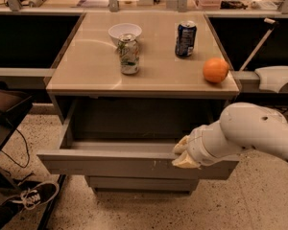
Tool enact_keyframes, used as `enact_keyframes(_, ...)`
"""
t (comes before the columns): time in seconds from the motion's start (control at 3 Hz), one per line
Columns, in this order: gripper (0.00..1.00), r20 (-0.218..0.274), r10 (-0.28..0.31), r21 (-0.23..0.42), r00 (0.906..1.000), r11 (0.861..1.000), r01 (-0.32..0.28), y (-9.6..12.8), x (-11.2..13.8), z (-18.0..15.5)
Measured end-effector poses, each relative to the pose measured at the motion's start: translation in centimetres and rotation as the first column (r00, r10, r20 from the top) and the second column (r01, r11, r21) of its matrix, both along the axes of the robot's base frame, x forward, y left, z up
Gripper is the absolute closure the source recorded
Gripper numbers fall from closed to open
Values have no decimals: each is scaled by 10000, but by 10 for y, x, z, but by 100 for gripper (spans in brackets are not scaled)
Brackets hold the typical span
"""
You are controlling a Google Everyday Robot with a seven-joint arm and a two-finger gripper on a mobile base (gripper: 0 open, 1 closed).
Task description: Open top drawer
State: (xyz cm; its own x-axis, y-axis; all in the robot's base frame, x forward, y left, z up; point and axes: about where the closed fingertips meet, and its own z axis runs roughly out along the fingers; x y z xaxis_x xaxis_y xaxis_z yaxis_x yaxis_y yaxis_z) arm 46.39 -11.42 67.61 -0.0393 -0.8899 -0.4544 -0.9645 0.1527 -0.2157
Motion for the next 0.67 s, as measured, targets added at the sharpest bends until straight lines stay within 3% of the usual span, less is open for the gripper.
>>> enact_keyframes(0.67, 100, -276, 333, -3, 9991, 9994, -333, 3, -29, 1)
